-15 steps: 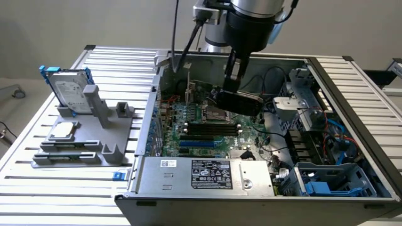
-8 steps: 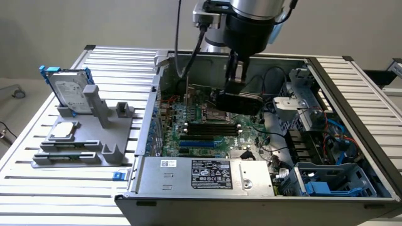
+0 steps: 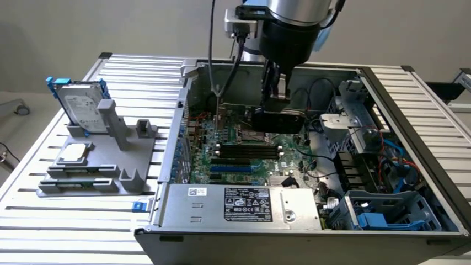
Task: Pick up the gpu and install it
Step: 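Insert the gpu into the slot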
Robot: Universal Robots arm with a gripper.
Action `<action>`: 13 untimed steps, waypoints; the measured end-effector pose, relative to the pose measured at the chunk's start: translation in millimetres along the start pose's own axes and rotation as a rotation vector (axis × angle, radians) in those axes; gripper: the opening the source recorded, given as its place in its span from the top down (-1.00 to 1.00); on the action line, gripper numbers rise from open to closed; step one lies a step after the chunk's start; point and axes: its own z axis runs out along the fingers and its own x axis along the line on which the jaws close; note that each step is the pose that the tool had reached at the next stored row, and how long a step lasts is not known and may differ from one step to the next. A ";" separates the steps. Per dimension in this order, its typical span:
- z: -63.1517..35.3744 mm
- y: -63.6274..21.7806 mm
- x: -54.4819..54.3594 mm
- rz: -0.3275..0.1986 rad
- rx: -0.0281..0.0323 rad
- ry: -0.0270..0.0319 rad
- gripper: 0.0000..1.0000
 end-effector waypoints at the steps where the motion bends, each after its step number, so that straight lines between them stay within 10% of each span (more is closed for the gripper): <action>1: 0.9 2.9 -0.7 -0.001 0.0005 0.0000 0.47; 9: 9.5 35.5 -1.4 -0.003 0.0155 -0.0014 0.47; 13: 11.0 36.5 -0.6 -0.007 0.0164 -0.0015 0.47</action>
